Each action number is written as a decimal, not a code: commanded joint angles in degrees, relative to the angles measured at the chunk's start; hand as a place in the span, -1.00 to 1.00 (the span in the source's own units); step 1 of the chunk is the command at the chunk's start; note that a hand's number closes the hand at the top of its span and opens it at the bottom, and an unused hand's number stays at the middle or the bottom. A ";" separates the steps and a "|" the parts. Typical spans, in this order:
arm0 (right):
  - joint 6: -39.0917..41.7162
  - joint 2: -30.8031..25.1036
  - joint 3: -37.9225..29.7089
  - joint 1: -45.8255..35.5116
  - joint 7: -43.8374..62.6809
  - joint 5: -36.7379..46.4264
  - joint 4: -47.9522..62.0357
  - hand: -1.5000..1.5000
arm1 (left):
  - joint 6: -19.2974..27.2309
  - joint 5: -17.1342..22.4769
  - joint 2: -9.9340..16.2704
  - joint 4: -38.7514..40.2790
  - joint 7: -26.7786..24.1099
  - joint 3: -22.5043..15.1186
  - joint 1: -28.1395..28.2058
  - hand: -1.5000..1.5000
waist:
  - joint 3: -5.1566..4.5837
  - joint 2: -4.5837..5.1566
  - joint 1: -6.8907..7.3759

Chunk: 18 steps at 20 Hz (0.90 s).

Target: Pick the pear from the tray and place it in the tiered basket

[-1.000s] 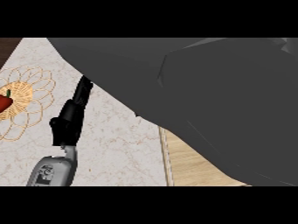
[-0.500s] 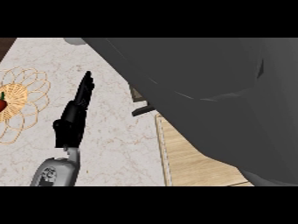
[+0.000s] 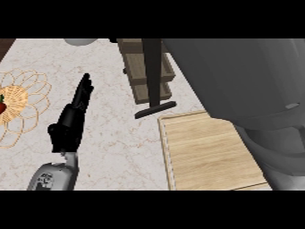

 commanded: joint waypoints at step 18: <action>-22.94 -6.13 -15.57 5.40 11.89 -1.80 -12.47 -1.00 | 1.03 -0.14 0.42 1.50 -1.65 1.80 1.73 0.00 | 0.17 -1.13 -3.29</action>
